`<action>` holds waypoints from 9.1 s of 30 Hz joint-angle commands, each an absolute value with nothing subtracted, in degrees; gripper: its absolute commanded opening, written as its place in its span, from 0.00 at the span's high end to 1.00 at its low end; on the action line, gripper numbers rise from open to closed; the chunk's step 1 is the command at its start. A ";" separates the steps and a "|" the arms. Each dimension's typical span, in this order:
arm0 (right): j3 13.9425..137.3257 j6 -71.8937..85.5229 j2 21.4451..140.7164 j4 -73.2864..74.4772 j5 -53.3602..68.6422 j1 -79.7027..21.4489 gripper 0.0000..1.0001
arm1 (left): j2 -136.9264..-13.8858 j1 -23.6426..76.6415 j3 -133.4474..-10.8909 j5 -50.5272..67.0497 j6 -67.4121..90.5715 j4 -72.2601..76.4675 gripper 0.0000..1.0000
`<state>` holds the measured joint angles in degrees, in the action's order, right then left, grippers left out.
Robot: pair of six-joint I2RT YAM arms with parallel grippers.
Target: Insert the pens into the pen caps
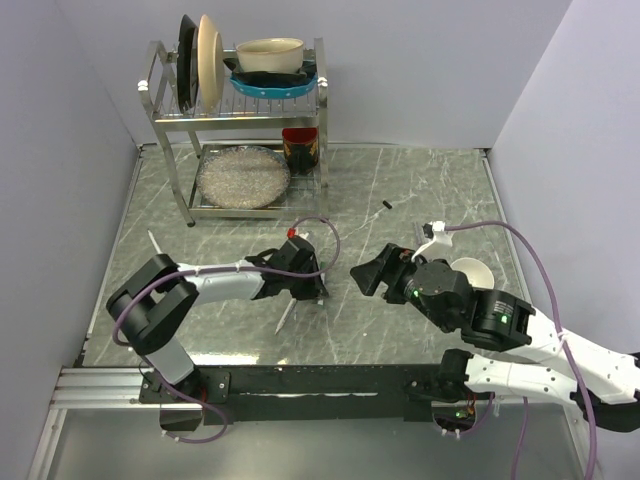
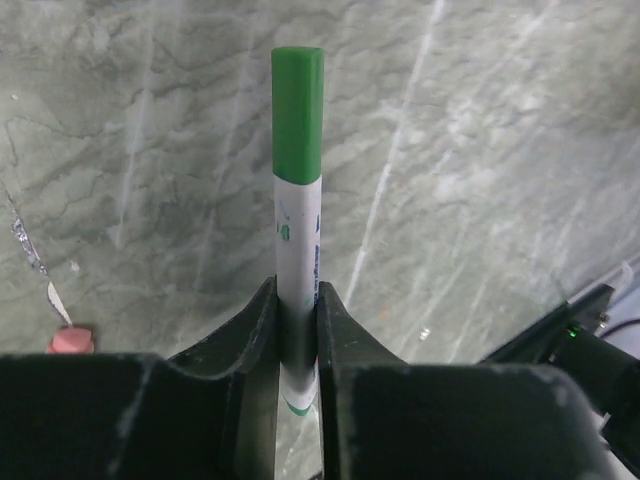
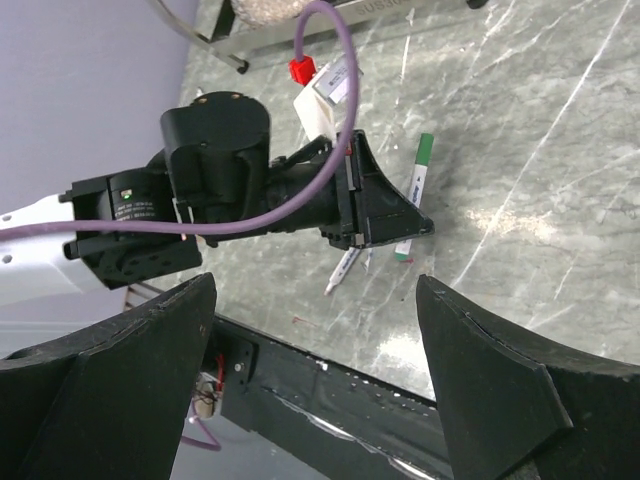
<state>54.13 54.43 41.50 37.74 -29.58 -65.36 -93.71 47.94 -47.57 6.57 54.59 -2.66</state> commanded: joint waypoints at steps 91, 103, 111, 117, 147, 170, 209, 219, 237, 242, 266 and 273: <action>49.93 5.25 70.16 -3.34 0.10 -56.78 0.27 | -43.14 46.58 -46.59 -39.02 72.39 -51.25 0.20; 39.29 10.02 48.08 -8.09 -1.32 -56.87 0.28 | -47.80 25.05 -30.41 -17.49 75.03 -30.85 0.35; 39.99 10.02 47.02 -6.77 -1.14 -57.04 0.29 | -53.95 24.79 -30.50 -18.90 83.57 -31.99 0.33; 39.38 10.55 46.67 -7.12 -0.79 -57.04 0.30 | -59.84 24.08 -30.67 -20.91 82.98 -29.10 0.60; 41.48 9.23 45.00 -3.52 -1.67 -57.04 0.30 | -71.20 36.99 -33.05 -12.21 76.81 -26.27 0.99; 42.10 11.08 41.05 -0.44 -2.90 -57.04 0.30 | -60.55 23.20 -38.05 -13.71 100.63 -49.22 0.48; 47.20 30.84 54.57 4.85 5.27 -57.04 0.24 | -66.20 23.38 -39.11 -13.54 84.57 -39.56 0.99; 48.51 37.88 66.08 -2.81 14.14 -57.04 0.20 | -45.89 26.27 -33.05 8.25 70.49 -16.01 0.99; 53.79 39.55 77.43 -6.50 18.02 -57.04 0.41 | -36.74 29.18 -28.48 18.63 71.54 -4.66 0.99; 51.95 42.71 76.91 -11.41 20.21 -57.04 0.57 | -35.69 29.18 -28.04 20.91 70.58 -2.12 0.99; 47.19 41.58 63.29 -2.56 8.44 -56.95 1.00 | -48.57 21.99 -50.43 -23.19 87.42 -45.14 0.33; 49.31 38.50 60.38 2.81 8.44 -56.95 1.00 | -50.72 7.40 -48.97 -32.95 98.08 -58.10 0.35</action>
<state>46.72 41.15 62.92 -0.10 9.63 -56.86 -53.69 12.60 -50.43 -23.18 90.41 -46.96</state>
